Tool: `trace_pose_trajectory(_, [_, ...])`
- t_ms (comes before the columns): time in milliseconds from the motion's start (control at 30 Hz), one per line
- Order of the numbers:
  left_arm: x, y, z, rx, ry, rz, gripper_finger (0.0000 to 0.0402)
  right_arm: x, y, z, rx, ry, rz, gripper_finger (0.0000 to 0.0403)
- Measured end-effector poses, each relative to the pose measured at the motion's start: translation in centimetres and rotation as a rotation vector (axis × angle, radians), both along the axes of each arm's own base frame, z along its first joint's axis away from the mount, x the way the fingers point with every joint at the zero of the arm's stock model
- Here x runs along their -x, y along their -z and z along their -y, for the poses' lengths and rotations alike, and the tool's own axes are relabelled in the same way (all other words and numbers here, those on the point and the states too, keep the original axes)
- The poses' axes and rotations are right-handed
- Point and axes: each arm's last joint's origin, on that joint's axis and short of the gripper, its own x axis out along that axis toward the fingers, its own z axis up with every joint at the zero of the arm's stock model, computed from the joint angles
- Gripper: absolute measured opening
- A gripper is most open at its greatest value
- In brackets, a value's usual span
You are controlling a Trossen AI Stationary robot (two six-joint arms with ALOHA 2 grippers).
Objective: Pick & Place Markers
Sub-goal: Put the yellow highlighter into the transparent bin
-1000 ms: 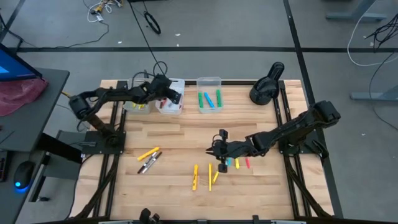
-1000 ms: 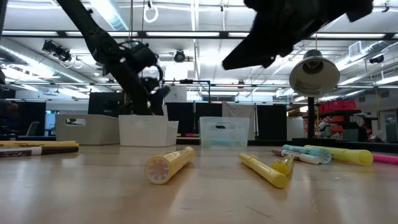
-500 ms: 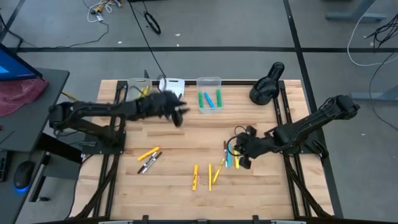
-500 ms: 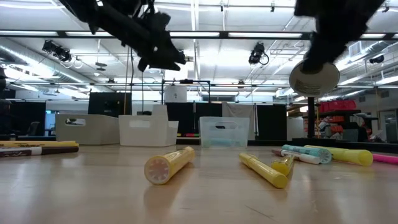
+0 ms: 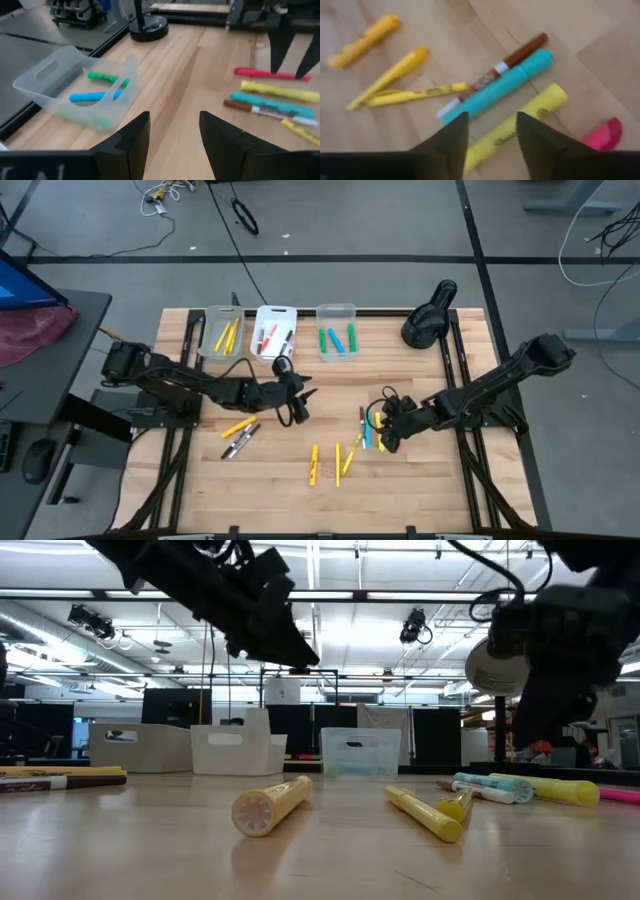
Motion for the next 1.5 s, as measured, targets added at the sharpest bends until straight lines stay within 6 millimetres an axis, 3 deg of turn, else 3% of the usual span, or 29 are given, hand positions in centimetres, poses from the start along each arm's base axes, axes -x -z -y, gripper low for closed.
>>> trace_pose_trajectory(167, [-0.6, 0.5, -0.5, 0.003, -0.01, 0.014, 0.0177, -0.9, 1.4, -0.3, 0.044, 0.019, -0.044, 0.0217])
trace_pose_trajectory(333, [-0.6, 0.4, -0.6, 0.005, -0.015, 0.031, 0.0177, -1.2, 3.4, -0.4, 0.042, 0.083, -0.123, 0.0208])
trace_pose_trajectory(500, [-0.7, 0.3, -0.6, 0.007, -0.014, 0.041, 0.0177, -1.4, 4.3, -0.4, 0.056, 0.135, -0.152, 0.0166])
trace_pose_trajectory(800, [-0.7, 0.3, -0.6, 0.008, -0.014, 0.045, 0.0177, -1.3, 4.4, -0.4, 0.038, 0.166, -0.151, 0.0046])
trace_pose_trajectory(933, [-0.7, 0.3, -0.6, 0.008, -0.014, 0.045, 0.0177, -1.8, 3.4, -0.7, -0.006, 0.17, -0.135, 0.0043])
trace_pose_trajectory(1033, [-0.7, 0.3, -0.6, 0.008, -0.014, 0.045, 0.0177, -2.7, 1.4, -0.9, -0.055, 0.18, -0.093, 0.0047])
trace_pose_trajectory(1233, [-0.7, 0.3, -0.6, 0.008, -0.013, 0.045, 0.0177, -4.0, -1.9, 0.7, 0.02, 0.231, -0.092, 0.0051])
trace_pose_trajectory(1367, [-0.7, 0.3, -0.6, 0.008, -0.012, 0.044, 0.0177, -6.0, -4.0, 3.5, 0.109, 0.204, -0.051, 0.0051])
trace_pose_trajectory(1500, [-0.7, 0.2, -0.6, 0.006, -0.01, 0.043, 0.0177, -7.9, -6.3, 8.0, 0.219, 0.191, 0.03, 0.0051])
